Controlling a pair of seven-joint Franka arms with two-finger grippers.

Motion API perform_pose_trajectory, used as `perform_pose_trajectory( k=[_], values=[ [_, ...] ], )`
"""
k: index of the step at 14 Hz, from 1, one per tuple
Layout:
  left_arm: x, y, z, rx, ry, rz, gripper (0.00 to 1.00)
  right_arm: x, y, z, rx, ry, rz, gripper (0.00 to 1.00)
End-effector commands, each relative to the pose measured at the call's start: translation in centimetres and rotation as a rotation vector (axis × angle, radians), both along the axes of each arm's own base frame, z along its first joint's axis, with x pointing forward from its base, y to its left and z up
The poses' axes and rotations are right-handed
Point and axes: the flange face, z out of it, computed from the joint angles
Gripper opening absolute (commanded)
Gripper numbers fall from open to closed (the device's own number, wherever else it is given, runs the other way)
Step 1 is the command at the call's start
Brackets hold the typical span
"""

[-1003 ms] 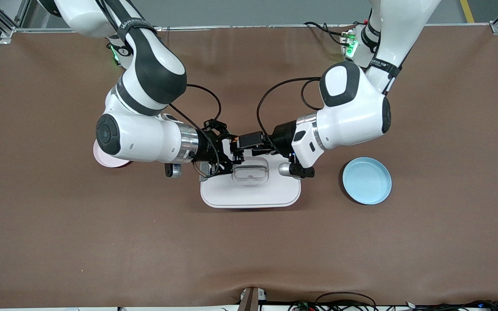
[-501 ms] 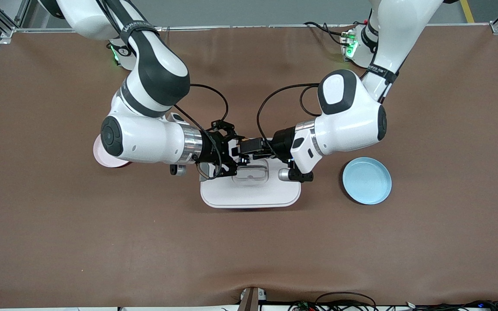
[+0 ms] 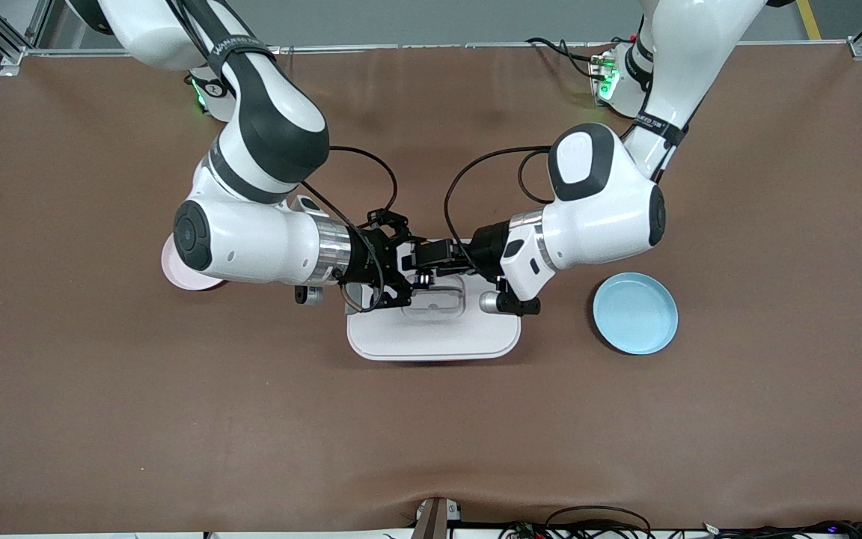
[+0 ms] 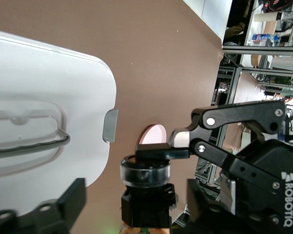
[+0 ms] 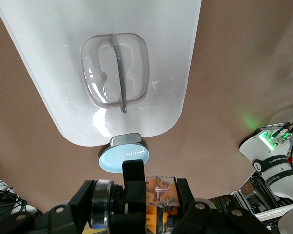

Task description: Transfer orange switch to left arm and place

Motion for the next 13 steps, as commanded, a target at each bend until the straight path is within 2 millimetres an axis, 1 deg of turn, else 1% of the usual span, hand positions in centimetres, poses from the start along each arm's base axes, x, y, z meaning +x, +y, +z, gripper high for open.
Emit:
perform_pose_trajectory(
  k=[1,2,3,4,5,7,8,9,10,11,12,13],
  values=[
    [0.05,0.22,-0.11,-0.005,-0.025,-0.01,0.29,0.38,0.58,0.27,0.021,0.009,-0.013,0.0],
    [-0.05,0.05,0.08,-0.006,-0.027,-0.011,0.28,0.38,0.58,0.27,0.021,0.009,-0.013,0.0],
    [-0.07,0.04,0.16,-0.005,-0.03,-0.012,0.21,0.38,0.58,0.27,0.021,0.009,-0.013,0.0],
    [0.0,0.2,0.25,-0.005,-0.029,-0.011,0.06,0.38,0.58,0.27,0.021,0.009,-0.013,0.0],
    [0.05,0.28,0.25,-0.005,-0.028,-0.011,0.0,0.34,0.68,0.15,0.02,0.01,-0.011,0.0],
    [0.07,0.28,0.14,-0.005,-0.028,-0.012,0.0,0.36,0.68,0.16,0.02,0.01,-0.013,0.0],
    [0.07,0.28,0.14,-0.005,-0.028,-0.012,0.0,0.36,0.68,0.16,0.02,0.01,-0.013,0.07],
    [0.02,0.19,0.04,-0.005,-0.027,-0.013,0.0,0.35,0.67,0.35,0.022,0.006,-0.012,0.48],
    [0.02,0.19,0.04,-0.005,-0.028,-0.014,0.0,0.41,0.6,0.35,0.02,0.004,-0.014,0.8],
    [0.0,0.19,0.14,-0.005,-0.029,-0.014,0.0,0.42,0.6,0.43,0.021,0.003,-0.014,0.97],
    [-0.05,0.12,0.16,-0.006,-0.029,-0.015,0.0,0.52,0.42,0.62,0.022,0.002,-0.014,1.0],
    [-0.02,0.12,0.24,-0.007,-0.029,-0.014,0.0,0.67,0.14,0.68,0.022,0.003,-0.017,1.0]
  ],
)
